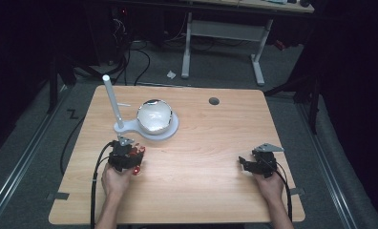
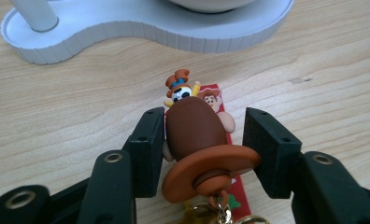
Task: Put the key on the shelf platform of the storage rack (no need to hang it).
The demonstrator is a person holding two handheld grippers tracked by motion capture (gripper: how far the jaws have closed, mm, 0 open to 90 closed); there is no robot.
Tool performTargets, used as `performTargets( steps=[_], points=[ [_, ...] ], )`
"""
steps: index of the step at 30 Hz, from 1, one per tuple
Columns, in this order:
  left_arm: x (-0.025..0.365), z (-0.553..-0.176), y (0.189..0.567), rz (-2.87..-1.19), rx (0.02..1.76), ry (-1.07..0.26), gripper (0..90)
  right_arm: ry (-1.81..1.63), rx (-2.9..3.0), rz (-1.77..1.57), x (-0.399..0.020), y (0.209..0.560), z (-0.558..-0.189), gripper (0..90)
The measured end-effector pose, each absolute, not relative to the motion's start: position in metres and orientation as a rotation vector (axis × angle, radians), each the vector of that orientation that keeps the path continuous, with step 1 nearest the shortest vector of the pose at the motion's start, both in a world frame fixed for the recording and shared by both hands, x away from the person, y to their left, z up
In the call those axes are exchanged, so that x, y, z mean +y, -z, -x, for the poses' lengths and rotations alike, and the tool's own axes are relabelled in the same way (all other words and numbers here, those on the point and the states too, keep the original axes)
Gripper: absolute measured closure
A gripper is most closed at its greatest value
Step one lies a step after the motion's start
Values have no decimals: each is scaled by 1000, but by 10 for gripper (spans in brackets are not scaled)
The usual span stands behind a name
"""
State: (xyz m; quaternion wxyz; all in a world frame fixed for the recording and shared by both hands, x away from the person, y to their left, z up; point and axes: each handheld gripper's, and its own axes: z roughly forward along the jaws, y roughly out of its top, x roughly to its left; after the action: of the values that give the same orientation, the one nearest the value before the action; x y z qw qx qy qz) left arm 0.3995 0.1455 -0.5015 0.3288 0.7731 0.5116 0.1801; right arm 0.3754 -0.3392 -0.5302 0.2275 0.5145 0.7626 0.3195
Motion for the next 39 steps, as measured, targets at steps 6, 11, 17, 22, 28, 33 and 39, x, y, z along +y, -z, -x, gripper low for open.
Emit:
performTargets(
  steps=[6,11,17,22,28,33,39],
  points=[
    [151,-396,487,-1979,1317,-456,504,-880,2101,-1417,-339,530,-375,320],
    [159,-392,472,-1944,1310,-454,505,-880,2102,-1415,-339,530,-375,320],
    [165,-390,453,-1903,1288,-434,506,-880,2101,-1416,-339,530,-375,320],
    [166,-390,440,-1885,1270,-399,506,-880,2102,-1415,-339,530,-375,320],
    [166,-391,424,-1894,1244,-378,506,-880,2101,-1418,-339,530,-375,320],
    [167,-390,409,-1895,1219,-374,506,-880,2102,-1416,-339,530,-375,320],
    [168,-390,390,-1901,1188,-362,506,-880,2102,-1416,-339,530,-375,320]
  ],
)
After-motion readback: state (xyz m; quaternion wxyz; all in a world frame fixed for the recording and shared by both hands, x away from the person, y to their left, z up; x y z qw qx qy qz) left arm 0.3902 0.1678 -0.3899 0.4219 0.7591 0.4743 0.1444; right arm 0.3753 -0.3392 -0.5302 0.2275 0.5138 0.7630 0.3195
